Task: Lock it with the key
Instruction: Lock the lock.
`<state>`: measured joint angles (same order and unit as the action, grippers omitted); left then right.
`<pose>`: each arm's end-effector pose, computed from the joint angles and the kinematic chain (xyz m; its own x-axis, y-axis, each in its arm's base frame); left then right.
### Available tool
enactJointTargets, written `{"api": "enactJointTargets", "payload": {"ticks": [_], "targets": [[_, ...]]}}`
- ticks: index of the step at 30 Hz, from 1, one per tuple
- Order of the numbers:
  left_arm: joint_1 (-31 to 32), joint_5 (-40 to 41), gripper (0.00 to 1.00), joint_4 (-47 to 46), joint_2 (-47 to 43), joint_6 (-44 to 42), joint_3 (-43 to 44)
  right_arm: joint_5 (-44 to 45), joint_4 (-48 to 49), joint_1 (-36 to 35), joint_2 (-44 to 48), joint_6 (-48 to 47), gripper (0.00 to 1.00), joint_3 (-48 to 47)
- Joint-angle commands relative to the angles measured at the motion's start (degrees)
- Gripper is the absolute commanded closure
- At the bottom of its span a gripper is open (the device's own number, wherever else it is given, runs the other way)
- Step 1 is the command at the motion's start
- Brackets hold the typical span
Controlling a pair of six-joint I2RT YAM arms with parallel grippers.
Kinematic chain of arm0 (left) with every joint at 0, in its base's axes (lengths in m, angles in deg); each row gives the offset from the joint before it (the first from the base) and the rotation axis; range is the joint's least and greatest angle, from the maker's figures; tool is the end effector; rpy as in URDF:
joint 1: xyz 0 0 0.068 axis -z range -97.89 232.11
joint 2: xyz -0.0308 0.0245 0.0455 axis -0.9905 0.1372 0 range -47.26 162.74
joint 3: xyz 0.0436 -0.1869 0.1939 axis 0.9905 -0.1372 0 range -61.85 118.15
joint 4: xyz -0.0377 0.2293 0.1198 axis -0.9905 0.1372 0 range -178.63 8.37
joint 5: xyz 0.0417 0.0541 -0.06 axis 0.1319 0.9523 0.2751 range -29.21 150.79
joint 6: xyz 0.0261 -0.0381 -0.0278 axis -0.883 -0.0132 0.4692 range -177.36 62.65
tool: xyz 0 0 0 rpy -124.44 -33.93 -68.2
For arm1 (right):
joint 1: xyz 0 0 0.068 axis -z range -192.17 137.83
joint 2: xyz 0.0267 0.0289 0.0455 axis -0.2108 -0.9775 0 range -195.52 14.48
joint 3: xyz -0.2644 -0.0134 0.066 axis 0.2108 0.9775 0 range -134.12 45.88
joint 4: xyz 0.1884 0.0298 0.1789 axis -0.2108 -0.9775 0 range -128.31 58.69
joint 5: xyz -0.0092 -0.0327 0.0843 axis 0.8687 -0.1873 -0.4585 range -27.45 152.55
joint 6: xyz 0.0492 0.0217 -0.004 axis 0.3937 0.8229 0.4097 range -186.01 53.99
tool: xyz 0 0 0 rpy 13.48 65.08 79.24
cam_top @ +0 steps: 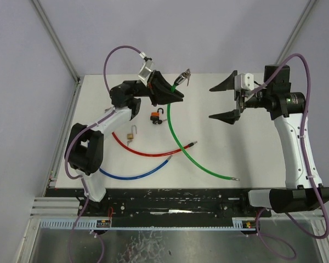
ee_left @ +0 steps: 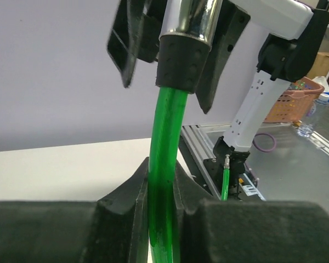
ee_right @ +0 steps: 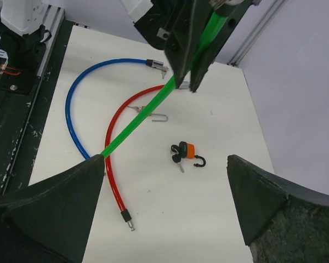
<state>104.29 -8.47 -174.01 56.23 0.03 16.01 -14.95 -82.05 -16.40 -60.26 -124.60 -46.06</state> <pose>0.3320 -0.1713 0.3932 -0.0488 -0.3022 -0.9520 0.9810 -0.1937 0.0112 0.2317 0.0520 0.4529 0.4191 -0.1542 -0.8948 -0.9015 0.0464 -0.4303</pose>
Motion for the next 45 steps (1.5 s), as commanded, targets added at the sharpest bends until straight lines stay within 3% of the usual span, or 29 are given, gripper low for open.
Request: {"api": "enactJointTargets", "payload": {"ticks": [1,5,9,12,22,40,45], "targets": [[1.6,-0.4,1.00,-4.5,0.8,4.0,2.7,-0.7,3.1,-0.5,-3.4,6.9,0.02,-8.4],[2.7,-0.5,1.00,-3.6,2.0,3.7,3.4,4.4,0.9,-4.8,-7.2,7.3,0.03,-16.8],[4.1,-0.8,1.00,-3.4,2.5,2.9,3.3,6.6,2.9,-9.5,-8.8,9.2,0.03,-17.6],[4.3,-0.5,1.00,-3.3,2.3,2.1,2.3,5.6,7.2,-10.1,-9.7,15.8,0.06,-16.8],[5.2,0.4,1.00,-3.2,1.7,0.3,0.2,3.7,18.5,-13.5,-10.1,30.1,0.24,-12.7],[5.6,4.7,1.00,-2.4,2.0,-1.9,-1.7,6.6,25.7,-15.5,-10.4,38.5,0.48,-11.5],[5.7,6.1,1.00,-2.3,1.7,-2.6,-2.7,8.0,27.6,-15.6,-10.5,41.3,0.59,-11.1]]}}
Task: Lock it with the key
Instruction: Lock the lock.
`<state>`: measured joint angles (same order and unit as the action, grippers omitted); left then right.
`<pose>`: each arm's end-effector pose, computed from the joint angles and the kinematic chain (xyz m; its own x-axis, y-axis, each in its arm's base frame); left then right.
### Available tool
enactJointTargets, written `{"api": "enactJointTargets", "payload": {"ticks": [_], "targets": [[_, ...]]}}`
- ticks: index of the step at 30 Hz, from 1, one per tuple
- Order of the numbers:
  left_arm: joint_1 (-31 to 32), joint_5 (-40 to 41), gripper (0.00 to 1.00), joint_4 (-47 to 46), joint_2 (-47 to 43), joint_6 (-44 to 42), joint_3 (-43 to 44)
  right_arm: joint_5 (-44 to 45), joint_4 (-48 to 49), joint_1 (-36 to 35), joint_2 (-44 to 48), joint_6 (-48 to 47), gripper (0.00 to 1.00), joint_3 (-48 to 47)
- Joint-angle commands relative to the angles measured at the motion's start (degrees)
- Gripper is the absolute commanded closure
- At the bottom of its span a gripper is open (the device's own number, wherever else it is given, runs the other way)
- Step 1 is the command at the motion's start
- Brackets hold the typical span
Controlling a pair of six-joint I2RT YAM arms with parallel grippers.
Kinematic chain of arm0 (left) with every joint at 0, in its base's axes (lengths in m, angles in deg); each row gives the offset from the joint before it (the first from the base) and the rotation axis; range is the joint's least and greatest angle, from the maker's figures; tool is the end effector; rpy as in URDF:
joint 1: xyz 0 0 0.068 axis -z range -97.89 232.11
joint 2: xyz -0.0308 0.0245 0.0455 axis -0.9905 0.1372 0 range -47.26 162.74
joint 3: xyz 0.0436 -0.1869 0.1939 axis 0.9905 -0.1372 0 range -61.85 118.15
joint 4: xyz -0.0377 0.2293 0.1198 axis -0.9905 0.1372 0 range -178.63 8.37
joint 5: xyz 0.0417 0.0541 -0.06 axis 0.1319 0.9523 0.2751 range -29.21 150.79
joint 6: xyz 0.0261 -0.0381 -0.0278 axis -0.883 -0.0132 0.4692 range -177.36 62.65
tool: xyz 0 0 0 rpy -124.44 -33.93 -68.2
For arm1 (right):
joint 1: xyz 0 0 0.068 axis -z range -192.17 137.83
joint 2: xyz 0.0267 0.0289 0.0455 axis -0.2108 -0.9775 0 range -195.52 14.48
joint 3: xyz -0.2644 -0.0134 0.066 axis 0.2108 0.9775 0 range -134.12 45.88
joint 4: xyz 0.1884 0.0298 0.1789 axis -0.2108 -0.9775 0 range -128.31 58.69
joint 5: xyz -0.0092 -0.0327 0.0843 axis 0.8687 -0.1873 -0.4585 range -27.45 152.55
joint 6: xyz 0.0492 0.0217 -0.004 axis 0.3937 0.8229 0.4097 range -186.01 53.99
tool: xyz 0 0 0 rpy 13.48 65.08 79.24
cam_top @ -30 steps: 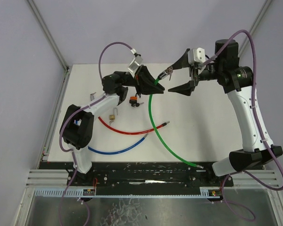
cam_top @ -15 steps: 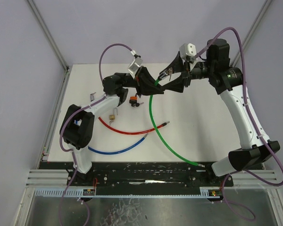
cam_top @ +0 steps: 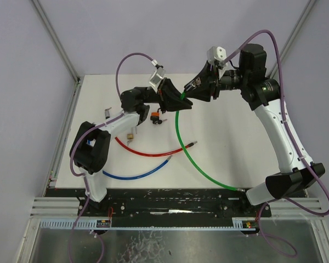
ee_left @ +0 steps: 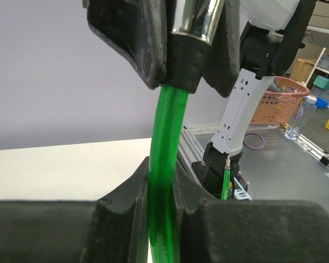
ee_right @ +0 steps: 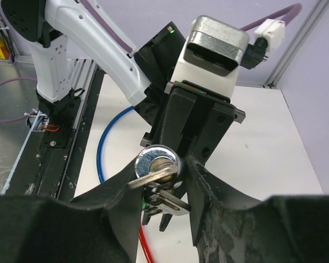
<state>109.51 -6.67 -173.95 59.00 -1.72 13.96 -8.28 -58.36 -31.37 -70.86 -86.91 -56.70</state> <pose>0.3275 -0.2068 0.3662 -0.1251 -0.2916 -0.9483 0.9653 -0.2565 -0.0485 0.2715 0.1301 0.4920 0.2018 -0.0537 -0.9780 -0.9794 -0.0162 -0.2012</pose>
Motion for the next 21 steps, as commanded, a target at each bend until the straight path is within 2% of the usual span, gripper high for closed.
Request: {"api": "enactJointTargets", "payload": {"ticks": [1,7,8,11,17,21], "targets": [[0.4,4.6,1.00,-2.3,-1.2,-1.1,-0.8,1.6,4.3,-0.6,0.2,3.9,0.64,-0.2],[0.4,6.1,1.00,-0.5,-1.7,-2.9,-1.8,3.9,6.7,-0.7,0.6,6.5,0.97,0.9],[0.4,6.3,1.00,-0.3,-1.7,-3.0,-2.1,4.5,6.7,-0.6,0.6,6.7,1.00,1.1],[0.4,7.4,0.94,0.5,-2.4,-4.1,-3.2,6.4,7.7,-0.6,0.7,8.0,1.00,1.5],[0.4,11.2,0.64,4.2,-6.2,-10.6,-8.6,9.8,9.9,-0.7,0.7,11.8,1.00,2.3],[0.4,15.0,0.47,9.6,-9.7,-18.1,-12.3,11.3,11.4,-0.7,0.5,13.9,1.00,2.8]]}}
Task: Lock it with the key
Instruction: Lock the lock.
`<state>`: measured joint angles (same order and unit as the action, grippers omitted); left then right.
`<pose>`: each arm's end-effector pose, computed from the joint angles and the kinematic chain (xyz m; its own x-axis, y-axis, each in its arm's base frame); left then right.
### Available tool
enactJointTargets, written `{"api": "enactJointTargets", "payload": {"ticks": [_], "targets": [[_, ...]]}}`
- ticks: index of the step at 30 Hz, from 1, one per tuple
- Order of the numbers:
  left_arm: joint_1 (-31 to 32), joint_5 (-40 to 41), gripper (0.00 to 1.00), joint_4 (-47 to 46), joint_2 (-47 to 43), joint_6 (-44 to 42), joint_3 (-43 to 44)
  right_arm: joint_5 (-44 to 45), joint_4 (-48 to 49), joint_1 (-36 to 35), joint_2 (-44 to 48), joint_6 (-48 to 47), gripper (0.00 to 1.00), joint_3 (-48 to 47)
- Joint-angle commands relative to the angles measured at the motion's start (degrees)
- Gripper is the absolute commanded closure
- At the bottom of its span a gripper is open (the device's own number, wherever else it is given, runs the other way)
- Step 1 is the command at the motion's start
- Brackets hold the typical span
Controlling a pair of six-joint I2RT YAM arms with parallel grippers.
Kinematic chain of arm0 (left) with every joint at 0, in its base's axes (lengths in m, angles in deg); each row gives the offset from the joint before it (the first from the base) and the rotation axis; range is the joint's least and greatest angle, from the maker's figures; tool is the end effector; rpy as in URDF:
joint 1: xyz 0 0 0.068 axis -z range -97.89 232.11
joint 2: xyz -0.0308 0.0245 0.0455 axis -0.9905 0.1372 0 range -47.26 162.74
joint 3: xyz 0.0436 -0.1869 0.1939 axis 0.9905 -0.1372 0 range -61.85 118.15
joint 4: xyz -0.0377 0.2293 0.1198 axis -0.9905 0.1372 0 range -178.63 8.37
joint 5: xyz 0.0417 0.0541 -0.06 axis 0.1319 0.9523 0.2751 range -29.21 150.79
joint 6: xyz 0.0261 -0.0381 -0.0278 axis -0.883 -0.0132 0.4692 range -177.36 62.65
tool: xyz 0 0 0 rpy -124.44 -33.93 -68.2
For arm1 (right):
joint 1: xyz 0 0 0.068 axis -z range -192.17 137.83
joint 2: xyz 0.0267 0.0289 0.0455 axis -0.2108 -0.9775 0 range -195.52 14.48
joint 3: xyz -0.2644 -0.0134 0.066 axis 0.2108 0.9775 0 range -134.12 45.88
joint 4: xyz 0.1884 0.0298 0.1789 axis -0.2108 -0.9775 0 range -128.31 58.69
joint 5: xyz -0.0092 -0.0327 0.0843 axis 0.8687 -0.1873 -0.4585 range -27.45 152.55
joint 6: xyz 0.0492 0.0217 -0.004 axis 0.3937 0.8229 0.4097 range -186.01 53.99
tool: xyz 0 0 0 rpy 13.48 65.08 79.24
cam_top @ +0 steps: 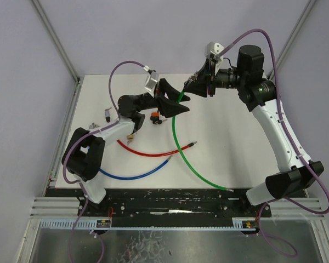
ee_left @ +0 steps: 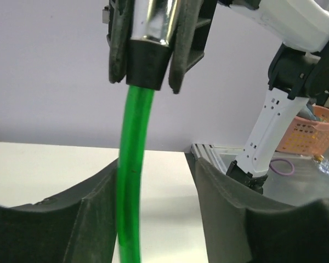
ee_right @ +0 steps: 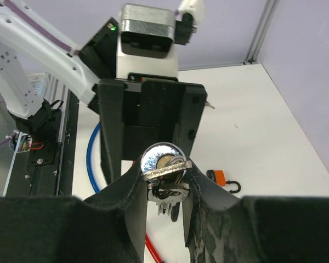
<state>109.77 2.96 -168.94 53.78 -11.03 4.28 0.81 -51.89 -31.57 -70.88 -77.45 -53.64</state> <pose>0.3147 -0.1990 0.3478 -0.1238 -0.3699 -0.9208 0.9904 -0.1038 -0.0915 0.2837 0.1331 0.4846 0.0916 -0.0673 -0.9935 -0.9842 0.1454 -0.1006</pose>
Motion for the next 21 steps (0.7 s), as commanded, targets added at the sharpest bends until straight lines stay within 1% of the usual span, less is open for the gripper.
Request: {"api": "enactJointTargets", "payload": {"ticks": [1,3,5,8,11,13,14,16,19,21], "targets": [[0.2,6.6,0.44,6.2,-5.6,-11.1,-3.8,2.6,5.4,-0.4,0.5,5.0,1.00,-0.2],[0.5,9.8,0.37,10.8,-7.9,-16.9,-6.0,3.5,6.1,-0.4,0.3,5.9,1.00,0.0],[1.3,14.3,0.33,17.0,-10.6,-24.1,-7.5,4.1,6.4,-0.5,0.0,6.5,1.00,0.1],[3.1,20.4,0.32,27.1,-13.6,-34.1,-7.8,4.5,6.7,-0.5,-0.4,7.0,1.00,-0.1],[4.6,25.6,0.34,33.8,-14.7,-40.2,-7.0,4.2,6.7,-0.5,-0.7,7.3,1.00,-0.2],[4.7,26.8,0.45,35.5,-14.5,-41.4,-6.4,4.0,6.8,-0.5,-0.8,7.4,1.00,-0.3],[4.7,26.9,0.47,36.5,-14.3,-42.0,-5.9,4.0,6.7,-0.5,-0.8,7.4,1.00,-0.3],[4.8,26.5,0.54,38.7,-13.7,-43.2,-4.6,3.9,6.6,-0.5,-0.8,7.2,1.00,-0.2],[4.9,25.1,0.68,39.8,-13.1,-43.7,-3.3,3.9,6.5,-0.5,-0.9,7.1,1.00,-0.2],[4.9,24.2,0.90,40.1,-12.9,-43.8,-2.8,3.9,6.4,-0.5,-0.9,6.9,1.00,-0.2]]}}
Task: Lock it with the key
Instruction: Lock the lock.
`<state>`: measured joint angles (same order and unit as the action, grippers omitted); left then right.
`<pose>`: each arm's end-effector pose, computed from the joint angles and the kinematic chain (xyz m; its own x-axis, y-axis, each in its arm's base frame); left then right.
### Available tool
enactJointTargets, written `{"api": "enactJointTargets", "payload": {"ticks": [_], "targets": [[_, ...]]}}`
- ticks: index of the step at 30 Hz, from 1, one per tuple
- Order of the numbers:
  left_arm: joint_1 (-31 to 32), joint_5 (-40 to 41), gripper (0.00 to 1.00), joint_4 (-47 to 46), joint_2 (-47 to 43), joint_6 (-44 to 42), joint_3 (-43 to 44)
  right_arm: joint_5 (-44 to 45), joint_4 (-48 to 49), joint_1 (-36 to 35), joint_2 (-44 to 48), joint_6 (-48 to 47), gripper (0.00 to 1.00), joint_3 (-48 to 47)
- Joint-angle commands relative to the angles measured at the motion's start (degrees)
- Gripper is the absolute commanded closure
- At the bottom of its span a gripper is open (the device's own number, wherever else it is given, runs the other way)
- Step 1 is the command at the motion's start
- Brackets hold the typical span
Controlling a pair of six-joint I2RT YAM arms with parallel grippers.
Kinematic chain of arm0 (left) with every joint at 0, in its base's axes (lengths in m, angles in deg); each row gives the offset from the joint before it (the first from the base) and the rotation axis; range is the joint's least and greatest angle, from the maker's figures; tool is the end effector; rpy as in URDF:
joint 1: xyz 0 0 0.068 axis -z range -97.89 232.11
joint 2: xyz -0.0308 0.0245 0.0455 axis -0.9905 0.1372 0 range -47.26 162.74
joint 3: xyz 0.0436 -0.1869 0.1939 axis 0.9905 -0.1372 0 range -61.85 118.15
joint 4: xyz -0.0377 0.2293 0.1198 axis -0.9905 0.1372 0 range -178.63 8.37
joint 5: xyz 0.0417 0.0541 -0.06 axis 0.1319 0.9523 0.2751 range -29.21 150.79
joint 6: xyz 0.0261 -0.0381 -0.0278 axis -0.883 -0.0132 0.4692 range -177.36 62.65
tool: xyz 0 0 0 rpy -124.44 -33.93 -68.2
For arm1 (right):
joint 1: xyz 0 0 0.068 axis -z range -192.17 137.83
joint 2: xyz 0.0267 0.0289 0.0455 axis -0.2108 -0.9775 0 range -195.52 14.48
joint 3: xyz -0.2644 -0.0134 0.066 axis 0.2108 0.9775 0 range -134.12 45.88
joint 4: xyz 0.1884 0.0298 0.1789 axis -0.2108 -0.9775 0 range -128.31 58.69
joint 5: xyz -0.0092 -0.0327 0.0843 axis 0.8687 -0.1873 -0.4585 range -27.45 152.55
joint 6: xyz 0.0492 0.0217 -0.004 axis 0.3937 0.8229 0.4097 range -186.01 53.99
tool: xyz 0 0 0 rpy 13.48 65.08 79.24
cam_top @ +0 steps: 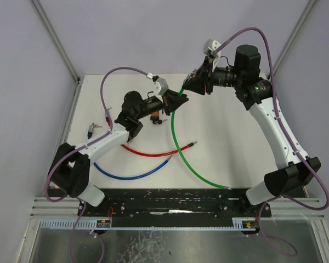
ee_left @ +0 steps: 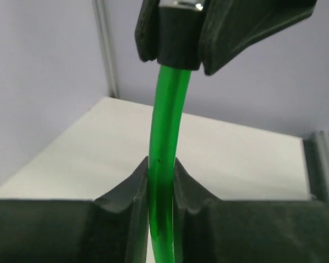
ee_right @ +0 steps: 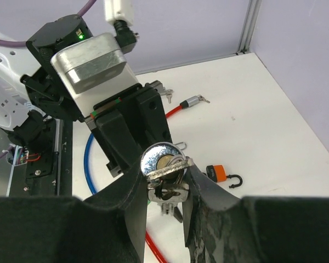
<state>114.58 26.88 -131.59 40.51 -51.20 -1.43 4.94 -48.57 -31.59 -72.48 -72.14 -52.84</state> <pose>0.2885 -0.2072 0.3460 0.1295 -0.1878 -0.9736 0.9180 0.3940 0.0461 0.2977 0.1368 0.4769 0.0138 -0.0558 -0.9983 -0.9749 0.2210 -0.0258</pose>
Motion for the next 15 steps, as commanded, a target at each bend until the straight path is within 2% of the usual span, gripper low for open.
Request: {"api": "enactJointTargets", "payload": {"ticks": [1,5,10,12,15], "targets": [[0.1,-0.4,0.98,2.8,0.4,-3.7,3.1,-0.3,3.0,-0.4,0.7,1.5,1.00,-1.0],[0.1,-1.2,1.00,2.0,-0.5,-2.3,2.6,-0.5,2.2,-0.4,1.0,0.7,0.99,-0.8],[-0.7,-0.9,1.00,0.5,-3.0,0.6,0.7,1.0,-4.6,-0.2,3.0,-5.2,0.29,-1.4],[-1.5,-2.4,1.00,0.0,-4.0,2.2,0.0,1.2,-8.0,0.8,4.6,-8.9,0.14,-0.8],[-2.1,-3.4,1.00,0.2,-5.5,3.6,-0.9,-3.5,-10.2,5.3,7.8,-11.6,0.05,1.4]]}}
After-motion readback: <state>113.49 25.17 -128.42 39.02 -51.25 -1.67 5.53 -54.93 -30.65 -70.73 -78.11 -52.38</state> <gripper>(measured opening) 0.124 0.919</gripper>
